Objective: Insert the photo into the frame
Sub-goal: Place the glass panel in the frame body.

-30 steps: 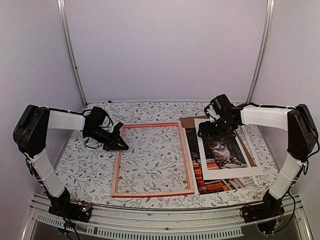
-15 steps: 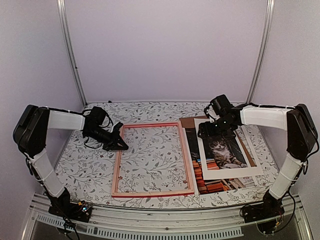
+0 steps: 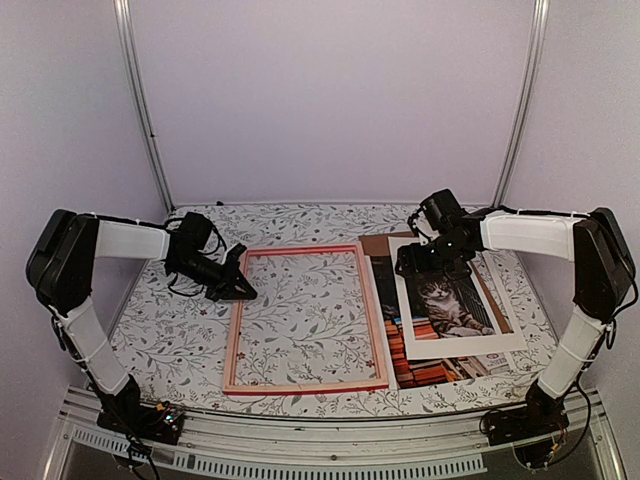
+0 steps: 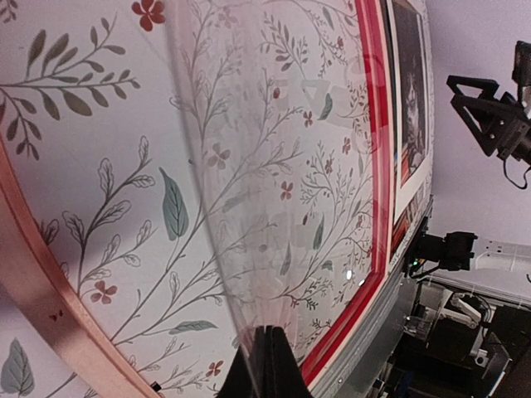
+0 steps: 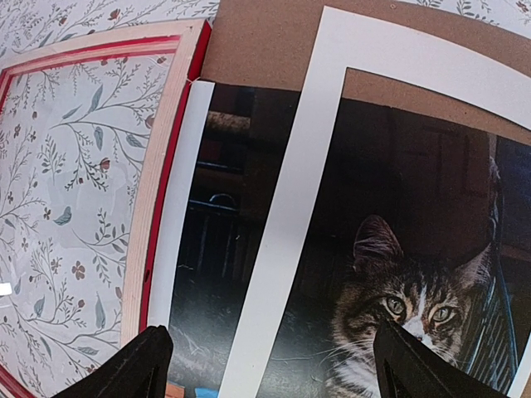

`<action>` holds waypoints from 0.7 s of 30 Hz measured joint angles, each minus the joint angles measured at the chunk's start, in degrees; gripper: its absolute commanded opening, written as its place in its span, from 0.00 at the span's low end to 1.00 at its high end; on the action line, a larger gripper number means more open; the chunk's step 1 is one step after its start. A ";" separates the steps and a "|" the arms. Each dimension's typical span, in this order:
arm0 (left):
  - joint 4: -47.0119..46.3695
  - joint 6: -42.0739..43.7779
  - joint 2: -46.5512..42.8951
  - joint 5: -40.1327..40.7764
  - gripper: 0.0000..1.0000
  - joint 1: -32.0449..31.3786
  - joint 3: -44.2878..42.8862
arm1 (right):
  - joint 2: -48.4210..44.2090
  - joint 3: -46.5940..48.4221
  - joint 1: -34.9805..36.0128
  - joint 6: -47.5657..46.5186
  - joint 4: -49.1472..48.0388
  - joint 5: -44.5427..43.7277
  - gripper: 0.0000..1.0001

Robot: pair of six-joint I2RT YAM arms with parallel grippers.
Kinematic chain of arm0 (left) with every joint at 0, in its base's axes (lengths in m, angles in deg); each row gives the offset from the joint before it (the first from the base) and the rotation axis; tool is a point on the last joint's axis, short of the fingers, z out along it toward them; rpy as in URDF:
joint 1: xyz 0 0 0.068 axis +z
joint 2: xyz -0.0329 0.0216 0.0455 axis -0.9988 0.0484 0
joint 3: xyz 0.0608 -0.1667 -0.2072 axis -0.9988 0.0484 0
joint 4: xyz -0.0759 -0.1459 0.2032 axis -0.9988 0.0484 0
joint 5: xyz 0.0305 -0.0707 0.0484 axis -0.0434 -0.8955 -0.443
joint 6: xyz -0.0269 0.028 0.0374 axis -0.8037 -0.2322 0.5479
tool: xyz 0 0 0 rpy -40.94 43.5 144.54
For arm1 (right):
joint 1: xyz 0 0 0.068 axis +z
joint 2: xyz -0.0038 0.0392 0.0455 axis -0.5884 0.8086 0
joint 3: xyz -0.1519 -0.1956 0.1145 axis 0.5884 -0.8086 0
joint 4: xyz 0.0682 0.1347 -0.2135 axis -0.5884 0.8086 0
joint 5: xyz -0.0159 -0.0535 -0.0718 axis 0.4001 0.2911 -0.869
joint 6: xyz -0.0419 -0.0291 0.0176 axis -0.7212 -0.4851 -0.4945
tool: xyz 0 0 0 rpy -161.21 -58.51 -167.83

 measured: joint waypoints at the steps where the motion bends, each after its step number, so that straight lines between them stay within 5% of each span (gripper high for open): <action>1: 0.02 0.00 0.00 0.00 0.00 0.00 -0.02 | 0.00 0.00 0.00 0.00 0.00 0.00 0.88; 21: 0.98 0.24 -0.02 -0.07 0.03 0.02 -0.70 | 0.44 0.31 0.04 0.00 0.04 0.02 0.88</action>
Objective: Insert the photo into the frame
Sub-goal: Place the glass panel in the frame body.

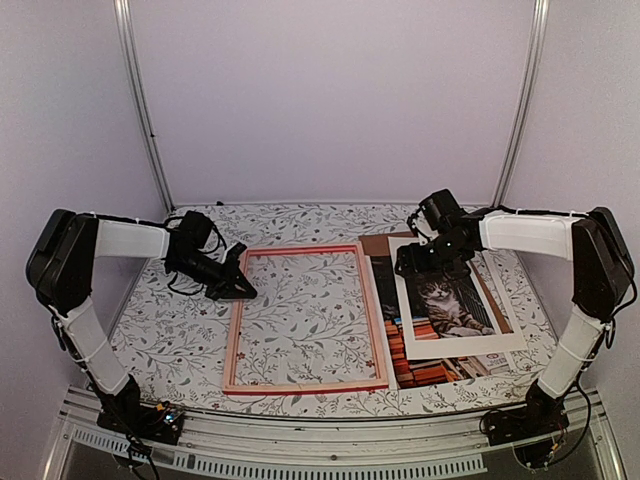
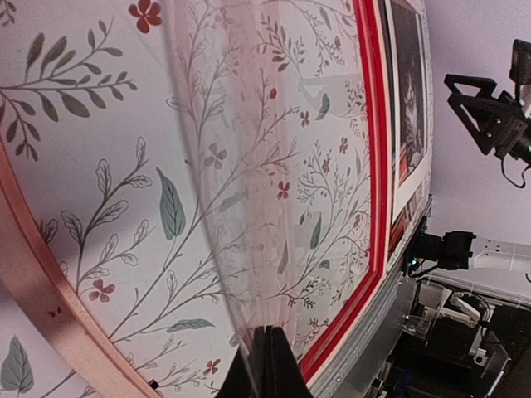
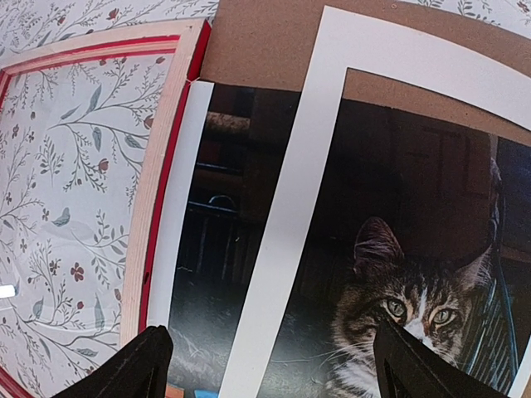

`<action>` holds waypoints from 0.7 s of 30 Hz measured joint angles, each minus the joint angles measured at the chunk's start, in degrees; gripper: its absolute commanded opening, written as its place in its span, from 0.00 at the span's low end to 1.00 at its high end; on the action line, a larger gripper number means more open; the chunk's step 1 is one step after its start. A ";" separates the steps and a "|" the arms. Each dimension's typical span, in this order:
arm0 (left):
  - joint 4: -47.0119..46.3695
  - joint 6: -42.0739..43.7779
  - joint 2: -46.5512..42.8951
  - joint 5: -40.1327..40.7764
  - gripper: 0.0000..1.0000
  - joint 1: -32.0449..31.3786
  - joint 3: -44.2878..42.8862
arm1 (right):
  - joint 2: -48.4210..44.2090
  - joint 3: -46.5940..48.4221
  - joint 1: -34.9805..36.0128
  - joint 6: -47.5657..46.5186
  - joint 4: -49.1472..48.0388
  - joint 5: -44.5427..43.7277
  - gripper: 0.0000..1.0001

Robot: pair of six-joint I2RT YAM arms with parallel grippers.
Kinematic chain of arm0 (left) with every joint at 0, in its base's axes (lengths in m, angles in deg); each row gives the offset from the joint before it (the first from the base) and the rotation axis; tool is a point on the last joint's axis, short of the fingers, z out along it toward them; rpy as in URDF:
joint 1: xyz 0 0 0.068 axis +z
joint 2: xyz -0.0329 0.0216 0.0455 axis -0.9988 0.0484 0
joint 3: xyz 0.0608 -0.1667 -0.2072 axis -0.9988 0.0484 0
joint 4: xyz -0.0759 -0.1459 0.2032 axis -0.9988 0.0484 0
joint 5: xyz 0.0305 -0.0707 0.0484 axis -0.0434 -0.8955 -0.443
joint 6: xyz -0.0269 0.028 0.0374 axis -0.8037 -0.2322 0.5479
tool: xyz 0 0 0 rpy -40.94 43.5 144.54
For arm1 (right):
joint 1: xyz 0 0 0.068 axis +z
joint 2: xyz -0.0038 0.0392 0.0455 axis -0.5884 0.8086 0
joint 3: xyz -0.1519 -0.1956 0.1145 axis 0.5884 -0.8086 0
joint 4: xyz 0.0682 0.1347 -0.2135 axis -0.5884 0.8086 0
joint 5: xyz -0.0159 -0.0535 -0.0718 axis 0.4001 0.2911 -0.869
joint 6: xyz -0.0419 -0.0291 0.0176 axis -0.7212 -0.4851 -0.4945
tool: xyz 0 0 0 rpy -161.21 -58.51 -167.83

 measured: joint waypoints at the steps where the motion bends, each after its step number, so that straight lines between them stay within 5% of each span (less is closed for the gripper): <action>1: -0.02 -0.04 0.00 -0.07 0.04 0.00 0.00 | 0.02 0.00 0.04 0.00 -0.02 0.00 0.88; 21: -0.24 -0.44 -2.08 -1.38 0.32 -0.42 -0.02 | 1.36 0.70 0.70 0.00 -0.02 0.00 0.88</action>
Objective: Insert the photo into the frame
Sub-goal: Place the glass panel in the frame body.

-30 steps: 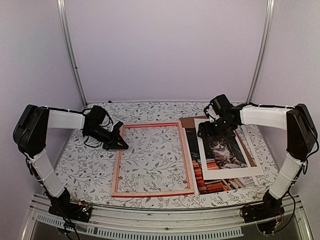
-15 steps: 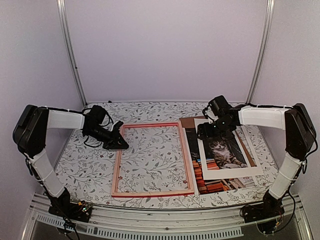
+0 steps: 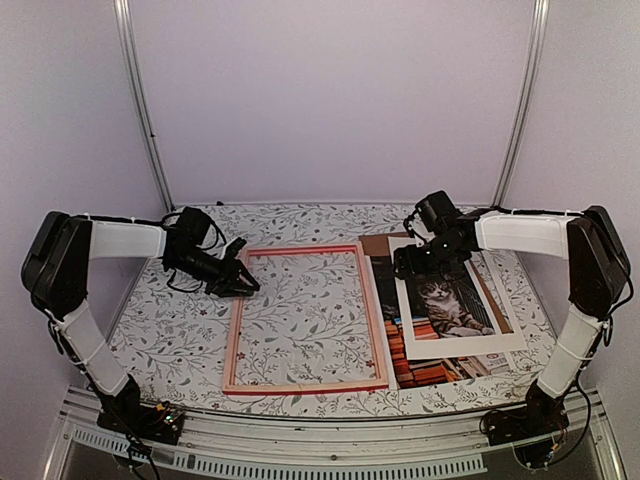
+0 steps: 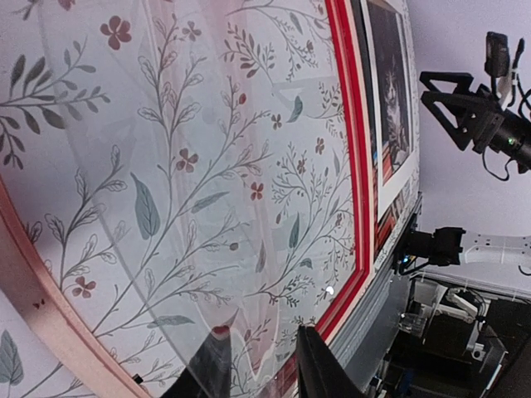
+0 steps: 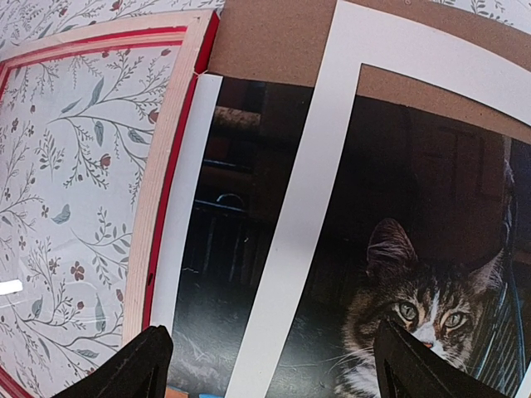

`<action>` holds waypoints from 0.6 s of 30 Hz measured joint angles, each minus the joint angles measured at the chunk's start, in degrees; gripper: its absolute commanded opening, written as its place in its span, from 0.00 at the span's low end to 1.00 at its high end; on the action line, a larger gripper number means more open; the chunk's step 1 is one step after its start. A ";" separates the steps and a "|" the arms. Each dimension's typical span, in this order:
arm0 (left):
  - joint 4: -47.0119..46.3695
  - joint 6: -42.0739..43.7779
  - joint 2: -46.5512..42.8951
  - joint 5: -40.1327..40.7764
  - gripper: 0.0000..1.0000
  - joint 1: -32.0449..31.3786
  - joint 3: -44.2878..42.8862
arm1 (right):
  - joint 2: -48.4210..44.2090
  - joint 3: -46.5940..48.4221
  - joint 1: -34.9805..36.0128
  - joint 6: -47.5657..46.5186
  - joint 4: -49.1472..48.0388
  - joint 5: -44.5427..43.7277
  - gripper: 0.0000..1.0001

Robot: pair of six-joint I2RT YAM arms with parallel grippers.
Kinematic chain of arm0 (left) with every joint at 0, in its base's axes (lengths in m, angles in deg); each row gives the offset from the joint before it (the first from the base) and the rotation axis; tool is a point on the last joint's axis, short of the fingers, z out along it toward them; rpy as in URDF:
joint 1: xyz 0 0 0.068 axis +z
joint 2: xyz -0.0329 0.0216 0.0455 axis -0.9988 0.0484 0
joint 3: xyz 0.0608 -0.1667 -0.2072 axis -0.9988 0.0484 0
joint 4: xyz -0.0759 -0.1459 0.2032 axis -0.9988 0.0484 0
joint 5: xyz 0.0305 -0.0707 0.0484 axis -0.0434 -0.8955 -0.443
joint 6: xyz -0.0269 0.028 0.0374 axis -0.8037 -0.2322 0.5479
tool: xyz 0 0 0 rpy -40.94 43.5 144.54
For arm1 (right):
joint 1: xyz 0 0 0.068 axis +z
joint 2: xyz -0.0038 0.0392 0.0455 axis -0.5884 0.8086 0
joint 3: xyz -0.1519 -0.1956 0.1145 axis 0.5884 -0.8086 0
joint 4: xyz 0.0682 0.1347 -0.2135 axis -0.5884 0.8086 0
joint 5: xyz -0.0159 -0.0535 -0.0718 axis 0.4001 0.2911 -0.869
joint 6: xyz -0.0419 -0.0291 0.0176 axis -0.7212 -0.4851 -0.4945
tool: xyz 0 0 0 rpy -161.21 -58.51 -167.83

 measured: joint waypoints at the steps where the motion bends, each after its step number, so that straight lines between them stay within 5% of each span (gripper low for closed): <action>1: -0.02 -0.07 0.00 -0.02 0.34 -0.02 0.00 | 0.00 0.00 0.00 0.00 0.00 0.00 0.88; 18: 0.33 0.22 -0.72 2.71 0.52 -0.39 0.00 | 0.00 0.02 0.11 0.00 0.00 0.00 0.88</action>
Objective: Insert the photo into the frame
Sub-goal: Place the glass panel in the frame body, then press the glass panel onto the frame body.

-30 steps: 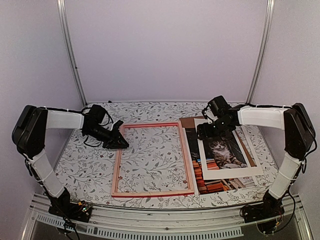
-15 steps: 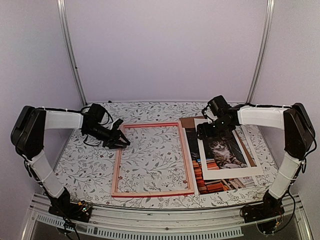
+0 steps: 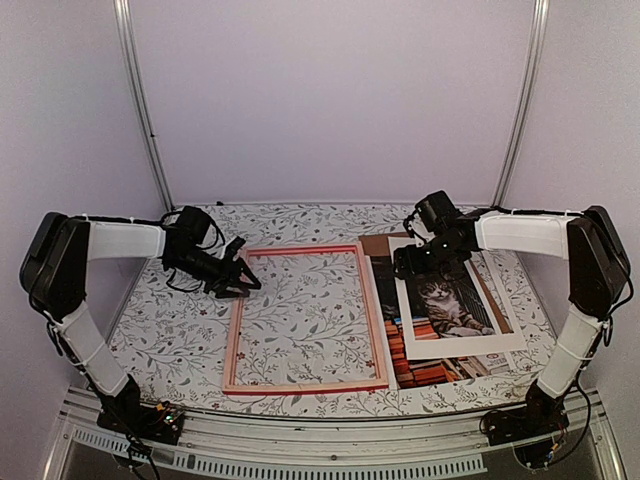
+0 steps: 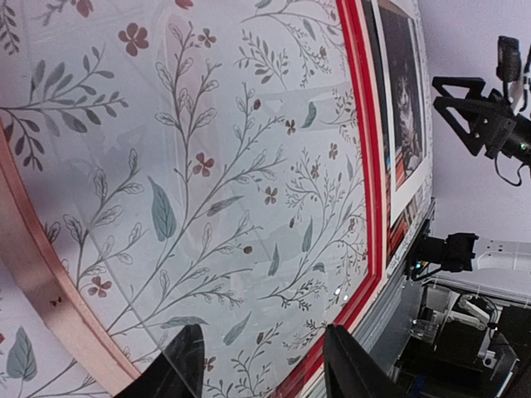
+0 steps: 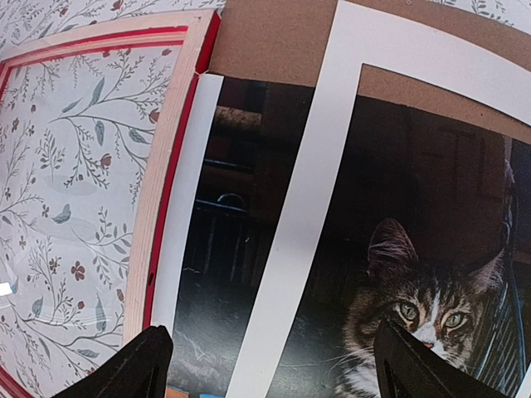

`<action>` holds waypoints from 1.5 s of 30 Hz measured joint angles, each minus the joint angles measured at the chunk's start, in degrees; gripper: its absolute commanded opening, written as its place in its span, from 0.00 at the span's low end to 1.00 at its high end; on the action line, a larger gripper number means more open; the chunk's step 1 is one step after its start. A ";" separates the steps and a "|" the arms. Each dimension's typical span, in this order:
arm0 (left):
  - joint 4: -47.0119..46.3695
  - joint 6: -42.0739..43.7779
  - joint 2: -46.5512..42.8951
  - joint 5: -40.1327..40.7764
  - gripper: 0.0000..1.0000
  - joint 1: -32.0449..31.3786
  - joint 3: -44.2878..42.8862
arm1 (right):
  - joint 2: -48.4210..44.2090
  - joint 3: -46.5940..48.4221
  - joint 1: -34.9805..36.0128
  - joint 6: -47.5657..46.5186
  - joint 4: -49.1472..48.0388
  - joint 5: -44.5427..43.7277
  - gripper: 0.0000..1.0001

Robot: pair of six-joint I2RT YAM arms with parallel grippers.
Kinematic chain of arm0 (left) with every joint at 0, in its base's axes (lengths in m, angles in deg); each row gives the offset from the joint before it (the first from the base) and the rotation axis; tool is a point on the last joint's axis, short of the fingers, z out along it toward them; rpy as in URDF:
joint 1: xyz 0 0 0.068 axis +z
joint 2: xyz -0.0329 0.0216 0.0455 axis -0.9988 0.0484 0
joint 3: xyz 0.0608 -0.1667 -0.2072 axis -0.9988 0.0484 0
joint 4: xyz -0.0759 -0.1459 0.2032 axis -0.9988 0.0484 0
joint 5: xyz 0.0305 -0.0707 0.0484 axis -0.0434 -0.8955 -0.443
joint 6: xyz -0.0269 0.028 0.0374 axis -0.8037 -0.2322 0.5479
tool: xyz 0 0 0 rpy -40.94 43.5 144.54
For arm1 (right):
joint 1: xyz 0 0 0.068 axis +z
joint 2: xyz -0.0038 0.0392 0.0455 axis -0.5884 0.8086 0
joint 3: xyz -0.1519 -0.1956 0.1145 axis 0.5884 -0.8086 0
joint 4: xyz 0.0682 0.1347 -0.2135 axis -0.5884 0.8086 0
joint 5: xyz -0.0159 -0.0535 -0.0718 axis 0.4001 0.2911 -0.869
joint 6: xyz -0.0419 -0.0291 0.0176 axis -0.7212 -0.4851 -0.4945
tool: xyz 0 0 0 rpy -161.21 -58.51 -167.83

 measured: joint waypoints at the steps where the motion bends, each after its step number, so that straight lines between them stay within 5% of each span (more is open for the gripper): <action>1: 0.04 0.00 -0.04 0.46 0.52 0.00 0.00 | 0.00 0.00 0.00 0.00 0.00 0.00 0.88; 45: 1.88 2.67 -11.63 21.33 0.59 -1.44 2.60 | 1.20 2.60 3.37 0.02 -0.70 1.11 0.89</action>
